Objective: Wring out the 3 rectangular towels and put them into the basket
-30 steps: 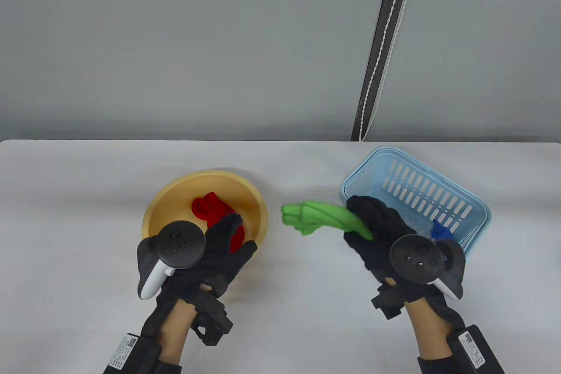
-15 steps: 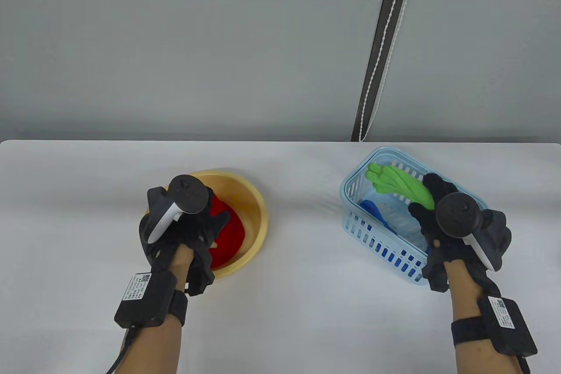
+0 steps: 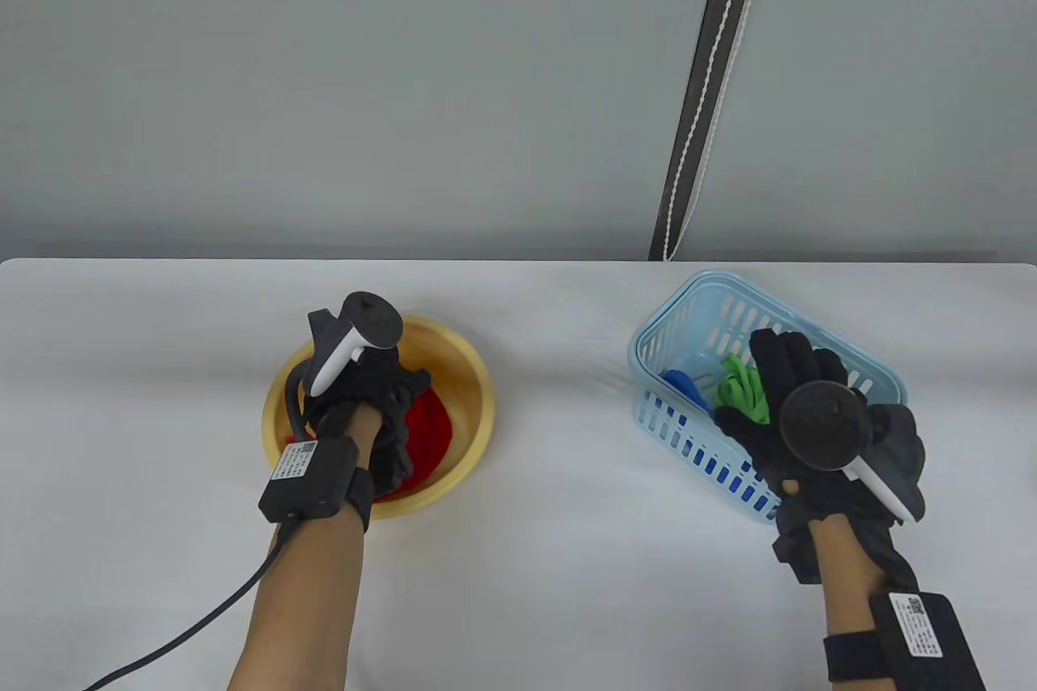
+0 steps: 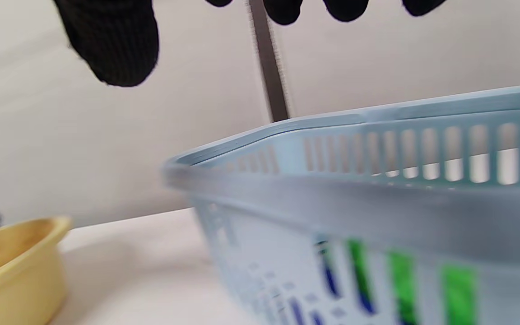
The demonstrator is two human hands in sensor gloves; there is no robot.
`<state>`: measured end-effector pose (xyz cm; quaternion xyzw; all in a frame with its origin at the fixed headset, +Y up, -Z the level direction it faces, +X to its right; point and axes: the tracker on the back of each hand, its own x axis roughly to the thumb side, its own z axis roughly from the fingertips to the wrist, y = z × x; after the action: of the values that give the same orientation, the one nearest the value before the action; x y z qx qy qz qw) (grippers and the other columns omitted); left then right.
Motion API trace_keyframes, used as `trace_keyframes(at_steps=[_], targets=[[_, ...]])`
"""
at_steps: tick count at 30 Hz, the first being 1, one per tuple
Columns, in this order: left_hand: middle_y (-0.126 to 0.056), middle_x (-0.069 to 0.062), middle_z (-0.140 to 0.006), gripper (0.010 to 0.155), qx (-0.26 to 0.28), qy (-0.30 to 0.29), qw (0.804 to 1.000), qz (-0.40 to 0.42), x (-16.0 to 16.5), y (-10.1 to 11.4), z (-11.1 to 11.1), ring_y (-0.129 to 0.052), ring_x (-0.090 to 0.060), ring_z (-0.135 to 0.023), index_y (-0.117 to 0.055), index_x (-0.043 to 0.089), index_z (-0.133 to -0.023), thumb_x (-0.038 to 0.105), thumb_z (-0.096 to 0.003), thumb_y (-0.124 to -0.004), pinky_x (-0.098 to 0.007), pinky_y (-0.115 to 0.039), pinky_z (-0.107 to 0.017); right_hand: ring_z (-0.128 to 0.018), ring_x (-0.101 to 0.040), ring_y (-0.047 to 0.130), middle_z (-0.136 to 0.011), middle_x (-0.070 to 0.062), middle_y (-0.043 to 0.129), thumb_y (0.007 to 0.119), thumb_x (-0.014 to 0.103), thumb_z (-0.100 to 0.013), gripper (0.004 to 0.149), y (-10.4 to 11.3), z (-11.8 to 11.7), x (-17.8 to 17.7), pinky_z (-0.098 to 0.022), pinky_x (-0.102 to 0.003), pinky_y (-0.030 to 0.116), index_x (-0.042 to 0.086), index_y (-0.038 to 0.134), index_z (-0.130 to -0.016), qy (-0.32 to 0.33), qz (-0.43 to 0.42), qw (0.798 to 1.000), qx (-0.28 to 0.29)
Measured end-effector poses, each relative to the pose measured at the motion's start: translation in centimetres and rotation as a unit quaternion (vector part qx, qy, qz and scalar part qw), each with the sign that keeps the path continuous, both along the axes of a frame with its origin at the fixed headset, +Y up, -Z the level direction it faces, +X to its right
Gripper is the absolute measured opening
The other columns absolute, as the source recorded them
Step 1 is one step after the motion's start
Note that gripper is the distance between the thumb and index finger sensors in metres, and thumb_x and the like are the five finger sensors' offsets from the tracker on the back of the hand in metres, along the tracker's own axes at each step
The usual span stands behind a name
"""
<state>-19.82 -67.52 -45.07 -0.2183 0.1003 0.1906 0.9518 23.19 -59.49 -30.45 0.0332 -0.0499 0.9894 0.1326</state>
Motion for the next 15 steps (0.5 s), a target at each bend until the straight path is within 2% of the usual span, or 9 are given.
trace_keyframes(at_steps=[3,8,13,15], targets=[[-0.049,-0.028,-0.119,0.092,-0.023,0.004,1.0,-0.011,0.0,-1.3,-1.0,-0.071,-0.054,-0.098,-0.034,0.005,-0.117,0.058,-0.0554,-0.076,-0.068,-0.067,-0.065,-0.113,-0.055,0.03,-0.125,-0.022,0.03,0.082,0.056,-0.054,0.094,-0.7,1.0,-2.7,-0.071,-0.079,0.036,0.024,0.024,-0.12,0.04,0.002,0.999,0.009],[-0.045,-0.032,-0.119,0.096,-0.065,0.024,0.997,-0.029,0.1,-4.5,-2.2,-0.071,-0.056,-0.097,-0.03,0.001,-0.116,0.059,-0.055,-0.076,-0.068,-0.068,-0.065,-0.113,-0.054,0.025,-0.125,-0.022,0.027,0.082,0.055,-0.053,0.094,-3.3,2.8,-7.2,-0.071,-0.079,0.033,0.025,0.022,-0.119,0.098,-0.003,0.993,0.062],[-0.042,-0.033,-0.119,0.103,-0.114,0.033,0.991,-0.053,0.7,-6.8,-2.7,-0.076,-0.054,-0.092,-0.023,0.0,-0.116,0.062,-0.0537,-0.077,-0.065,-0.071,-0.063,-0.113,-0.054,0.025,-0.125,-0.021,0.028,0.082,0.056,-0.053,0.095,-5.6,3.4,-9.4,-0.072,-0.079,0.033,0.025,0.021,-0.119,0.124,0.022,0.988,0.085],[-0.042,-0.032,-0.118,0.104,-0.103,0.032,0.99,-0.088,1.0,-7.1,-2.9,-0.077,-0.052,-0.09,-0.023,0.001,-0.116,0.062,-0.0524,-0.078,-0.063,-0.071,-0.062,-0.113,-0.053,0.026,-0.125,-0.021,0.028,0.082,0.056,-0.053,0.095,-6.5,3.5,-9.8,-0.072,-0.079,0.033,0.025,0.021,-0.118,0.134,0.026,0.987,0.087]])
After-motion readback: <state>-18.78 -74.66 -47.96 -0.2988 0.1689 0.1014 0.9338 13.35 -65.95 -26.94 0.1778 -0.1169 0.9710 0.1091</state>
